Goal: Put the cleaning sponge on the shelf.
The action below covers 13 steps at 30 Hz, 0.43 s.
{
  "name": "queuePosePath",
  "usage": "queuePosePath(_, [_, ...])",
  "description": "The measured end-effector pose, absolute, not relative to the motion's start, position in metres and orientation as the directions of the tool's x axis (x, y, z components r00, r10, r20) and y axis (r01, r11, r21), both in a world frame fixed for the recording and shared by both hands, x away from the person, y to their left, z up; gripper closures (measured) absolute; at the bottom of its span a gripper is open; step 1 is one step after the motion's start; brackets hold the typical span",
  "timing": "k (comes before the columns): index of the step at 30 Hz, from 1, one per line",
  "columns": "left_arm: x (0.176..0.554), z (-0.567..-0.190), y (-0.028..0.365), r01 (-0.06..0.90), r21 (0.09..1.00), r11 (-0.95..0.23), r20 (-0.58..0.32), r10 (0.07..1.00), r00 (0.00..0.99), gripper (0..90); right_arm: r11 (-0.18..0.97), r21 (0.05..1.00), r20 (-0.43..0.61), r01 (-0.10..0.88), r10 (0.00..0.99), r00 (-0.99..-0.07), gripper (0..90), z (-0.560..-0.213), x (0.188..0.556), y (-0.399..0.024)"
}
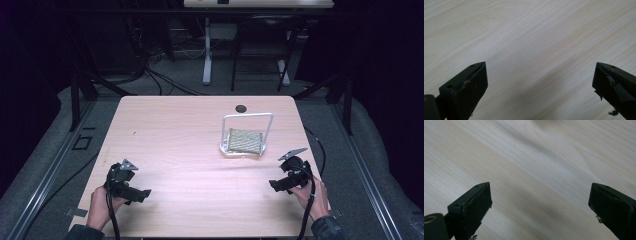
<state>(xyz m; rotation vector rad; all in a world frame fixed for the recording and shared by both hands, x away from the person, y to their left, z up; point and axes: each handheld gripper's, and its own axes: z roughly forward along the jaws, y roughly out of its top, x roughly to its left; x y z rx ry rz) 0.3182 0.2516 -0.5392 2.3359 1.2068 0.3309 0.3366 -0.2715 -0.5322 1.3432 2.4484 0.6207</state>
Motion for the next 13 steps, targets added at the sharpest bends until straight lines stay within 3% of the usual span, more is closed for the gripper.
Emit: queuePosePath(13, [0.3201, -0.5397, 0.2508, 0.699, 0.519, -0.493, -0.014, 0.812, 0.583, 0.3, 0.489, 0.507, -0.04, 0.71, 0.836, -0.547, 6.3, -0.5283, 0.3376, -0.2712])
